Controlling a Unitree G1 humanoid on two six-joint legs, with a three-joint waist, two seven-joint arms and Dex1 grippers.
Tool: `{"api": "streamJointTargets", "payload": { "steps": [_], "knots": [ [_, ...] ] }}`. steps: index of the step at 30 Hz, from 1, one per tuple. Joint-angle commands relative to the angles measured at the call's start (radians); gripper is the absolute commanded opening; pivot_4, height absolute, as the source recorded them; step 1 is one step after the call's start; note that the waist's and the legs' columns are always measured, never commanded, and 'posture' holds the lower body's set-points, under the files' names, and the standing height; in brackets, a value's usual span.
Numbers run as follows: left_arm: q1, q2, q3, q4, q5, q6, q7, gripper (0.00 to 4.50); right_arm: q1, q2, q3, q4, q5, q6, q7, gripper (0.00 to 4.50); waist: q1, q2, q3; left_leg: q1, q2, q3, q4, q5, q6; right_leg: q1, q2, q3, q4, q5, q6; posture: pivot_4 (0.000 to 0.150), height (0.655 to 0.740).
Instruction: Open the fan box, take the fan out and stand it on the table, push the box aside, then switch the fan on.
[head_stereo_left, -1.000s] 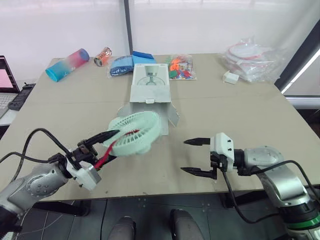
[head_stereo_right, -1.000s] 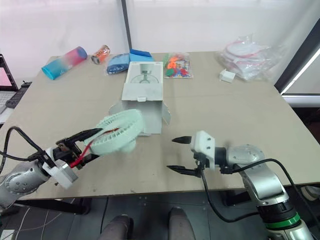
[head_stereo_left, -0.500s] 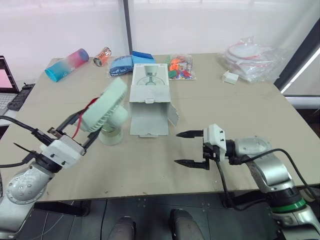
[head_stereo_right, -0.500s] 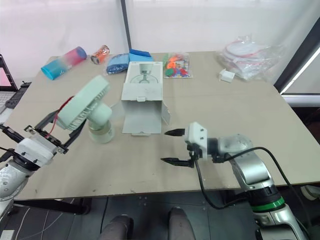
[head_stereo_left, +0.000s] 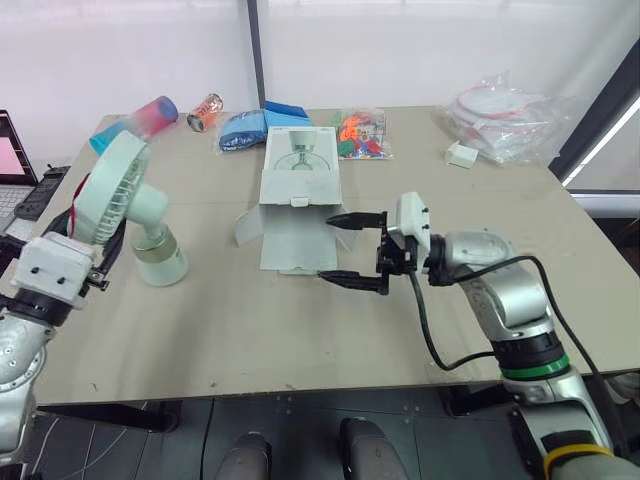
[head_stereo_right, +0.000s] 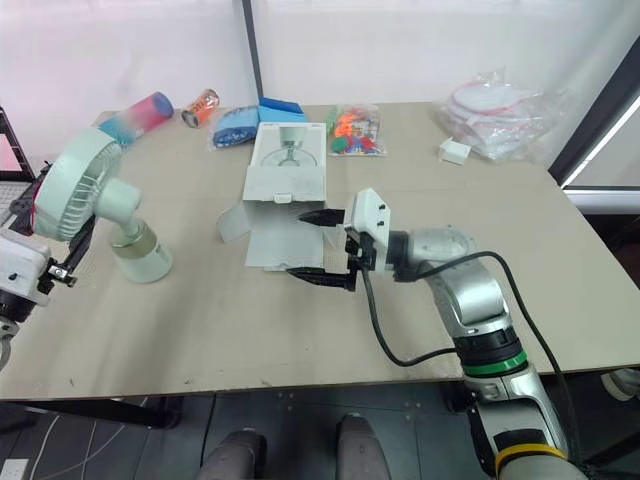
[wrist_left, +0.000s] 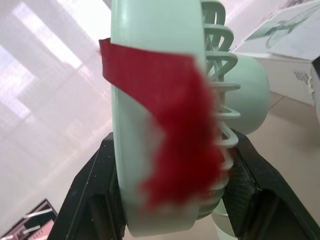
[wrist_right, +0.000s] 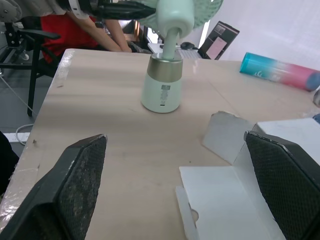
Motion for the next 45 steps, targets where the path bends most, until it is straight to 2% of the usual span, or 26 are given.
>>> {"api": "streamJointTargets", "payload": {
  "steps": [1,12,21,29,30,32,35,36,45],
  "knots": [
    [-0.064,0.012,0.086,0.001,-0.040,0.040,-0.003,1.94,-0.021,0.014,-0.009,-0.021,0.025,0.014,-0.008,4.50,0.000,0.000,0.000,0.000,0.000,0.000,0.000,0.000,0.000,0.000,0.000,0.000,0.000,0.000,0.000,0.150,0.7400],
    [-0.159,0.045,0.122,0.048,-0.055,0.205,-0.053,1.94,-0.017,0.028,-0.025,-0.061,0.057,0.068,-0.043,4.50,-0.012,0.000,0.000,0.000,0.000,0.000,0.000,0.000,0.000,-0.001,0.000,0.000,0.000,0.000,0.000,0.150,0.7400],
    [-0.204,-0.003,0.072,0.024,-0.049,0.247,-0.066,1.94,-0.010,0.024,-0.025,-0.078,0.061,0.089,-0.062,4.50,-0.015,-0.001,0.000,-0.001,0.000,0.000,0.000,0.000,0.000,-0.001,0.000,0.000,0.000,0.000,0.000,0.150,0.7400],
    [-0.144,-0.066,0.082,-0.018,-0.088,0.311,-0.071,1.94,0.000,0.013,-0.019,-0.089,0.053,0.086,-0.062,4.50,-0.015,-0.001,0.000,-0.001,0.000,0.000,0.000,0.000,-0.001,-0.001,0.000,0.000,0.000,0.000,0.000,0.150,0.7400],
    [-0.132,-0.073,0.081,-0.025,-0.088,0.311,-0.072,2.74,0.001,0.012,-0.018,-0.089,0.052,0.086,-0.062,4.50,-0.015,-0.001,0.000,0.000,0.000,0.000,0.000,0.000,-0.001,-0.001,0.000,0.000,0.000,0.000,0.000,0.150,0.7400],
    [-0.115,-0.086,0.078,-0.041,-0.088,0.319,-0.070,3.28,0.004,0.009,-0.018,-0.089,0.051,0.085,-0.061,4.50,-0.015,0.000,0.000,0.000,0.000,0.000,0.000,0.000,-0.001,-0.001,0.000,0.000,0.000,0.000,-0.001,0.150,0.7400],
    [-0.110,-0.096,0.078,-0.045,-0.086,0.322,-0.068,4.31,0.005,0.005,-0.016,-0.088,0.048,0.082,-0.059,4.50,-0.015,-0.001,0.000,0.000,0.000,0.000,0.000,0.000,0.000,-0.001,0.000,0.000,0.000,0.000,-0.001,0.150,0.7400],
    [-0.111,-0.098,0.078,-0.045,-0.085,0.323,-0.067,4.48,0.005,0.003,-0.016,-0.087,0.048,0.082,-0.058,4.50,-0.015,-0.001,0.000,0.000,0.000,0.000,0.000,0.000,-0.001,-0.001,0.000,0.000,0.000,0.000,-0.001,0.150,0.7400],
    [-0.115,-0.117,0.086,-0.043,-0.092,0.338,-0.057,4.48,0.004,0.001,-0.011,-0.083,0.043,0.075,-0.052,4.50,-0.015,-0.001,0.000,0.000,0.000,0.000,0.000,0.000,-0.001,-0.001,0.000,0.000,0.000,0.000,-0.001,0.150,0.7400]
  ]
}}
